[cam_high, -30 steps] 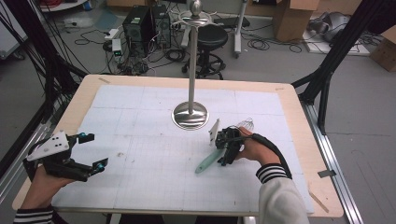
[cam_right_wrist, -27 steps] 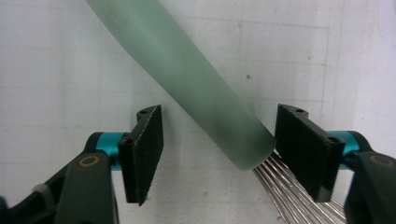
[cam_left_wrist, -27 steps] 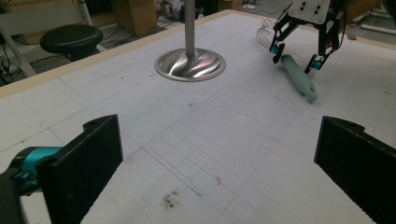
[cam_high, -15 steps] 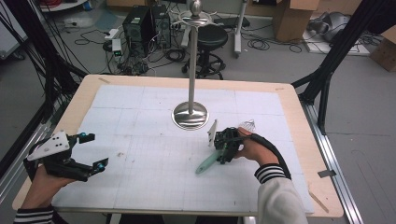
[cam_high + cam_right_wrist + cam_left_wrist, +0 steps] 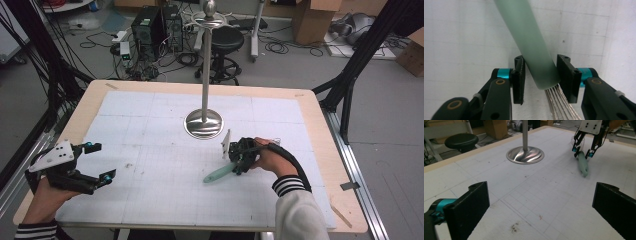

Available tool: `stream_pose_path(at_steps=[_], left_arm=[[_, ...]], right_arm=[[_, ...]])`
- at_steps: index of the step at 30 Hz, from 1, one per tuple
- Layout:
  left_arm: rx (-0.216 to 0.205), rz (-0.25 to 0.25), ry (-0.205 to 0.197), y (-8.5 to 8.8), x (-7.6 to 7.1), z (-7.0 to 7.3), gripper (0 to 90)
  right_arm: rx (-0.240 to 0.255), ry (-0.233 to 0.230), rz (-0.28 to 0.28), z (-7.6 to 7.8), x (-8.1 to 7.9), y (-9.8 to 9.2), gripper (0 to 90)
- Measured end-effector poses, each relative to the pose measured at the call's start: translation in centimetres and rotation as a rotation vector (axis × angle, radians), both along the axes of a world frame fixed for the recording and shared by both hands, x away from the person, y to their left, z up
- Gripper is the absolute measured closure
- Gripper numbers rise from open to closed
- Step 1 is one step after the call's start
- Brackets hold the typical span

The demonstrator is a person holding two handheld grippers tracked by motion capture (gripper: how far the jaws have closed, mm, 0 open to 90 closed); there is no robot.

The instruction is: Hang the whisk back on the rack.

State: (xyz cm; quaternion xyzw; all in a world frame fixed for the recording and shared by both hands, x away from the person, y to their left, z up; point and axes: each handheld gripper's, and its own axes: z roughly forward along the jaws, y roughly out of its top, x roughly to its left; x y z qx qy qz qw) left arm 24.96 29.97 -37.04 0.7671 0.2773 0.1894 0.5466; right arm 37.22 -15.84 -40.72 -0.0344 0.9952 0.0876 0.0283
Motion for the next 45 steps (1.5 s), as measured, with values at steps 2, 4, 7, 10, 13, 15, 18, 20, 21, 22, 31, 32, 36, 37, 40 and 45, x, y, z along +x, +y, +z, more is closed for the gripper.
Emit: stream_pose_path(at_steps=[2, 4, 7, 10, 13, 15, 18, 20, 21, 22, 31, 32, 36, 37, 40, 45], left_arm=[[0.0, 0.0, 0.0, 0.0, 0.0, 0.0, 1.7], [0.0, 0.0, 0.0, 0.0, 0.0, 0.0, 1.7], [0.0, -0.001, 0.0, 0.0, 0.0, 0.0, 1.7], [-0.001, 0.001, 0.001, 0.0, 0.0, 0.0, 1.7], [-0.002, 0.001, 0.002, 0.1, 0.0, 0.0, 1.7], [-0.002, 0.001, 0.001, 0.1, 0.0, 0.0, 1.7], [-0.001, 0.001, 0.002, 0.1, 0.0, 0.0, 1.7], [-0.001, 0.002, 0.001, 0.1, 0.0, 0.0, 1.7], [-0.002, 0.001, 0.002, 0.1, 0.0, 0.0, 1.7], [-0.001, 0.002, 0.001, 0.1, 0.0, 0.0, 1.7], [-0.006, 0.003, 0.0, 0.0, 0.0, 0.1, 1.7], [-0.006, 0.002, 0.0, 0.0, 0.0, 0.1, 1.7], [-0.007, 0.002, 0.0, 0.0, 0.0, 0.1, 1.7], [-0.007, 0.002, 0.0, 0.0, 0.0, 0.1, 1.7], [-0.006, 0.003, -0.001, 0.1, 0.0, 0.1, 1.7], [-0.006, 0.003, -0.001, 0.1, 0.0, 0.1, 1.7]], right_arm=[[-0.006, 0.005, 0.004, 0.1, 0.0, 0.1, 64.4], [-0.01, 0.01, 0.006, 0.1, 0.0, 0.2, 67.4], [-0.01, 0.028, -0.007, 0.2, 0.0, 0.2, 69.0], [-0.01, 0.033, -0.019, 0.2, 0.0, 0.1, 69.1], [-0.008, 0.037, -0.024, 0.2, 0.0, 0.1, 69.2], [0.004, 0.04, -0.032, 0.4, -0.1, 0.0, 69.2], [0.026, 0.04, -0.05, 0.8, -0.1, -0.3, 69.2], [0.042, 0.046, -0.06, 1.1, -0.1, -0.5, 69.2], [0.047, 0.045, -0.064, 1.3, -0.1, -0.5, 69.2], [0.061, 0.049, -0.07, 1.5, -0.1, -0.7, 69.2], [0.16, 0.043, -0.104, 3.2, -0.3, -1.9, 69.3], [0.172, 0.047, -0.108, 3.4, -0.3, -2.0, 69.3], [0.212, 0.043, -0.124, 4.0, -0.4, -2.4, 69.3], [0.219, 0.036, -0.133, 4.2, -0.4, -2.5, 69.3], [0.238, 0.034, -0.142, 4.5, -0.5, -2.8, 69.3], [0.304, 0.027, -0.156, 5.4, -0.4, -3.5, 69.3]])
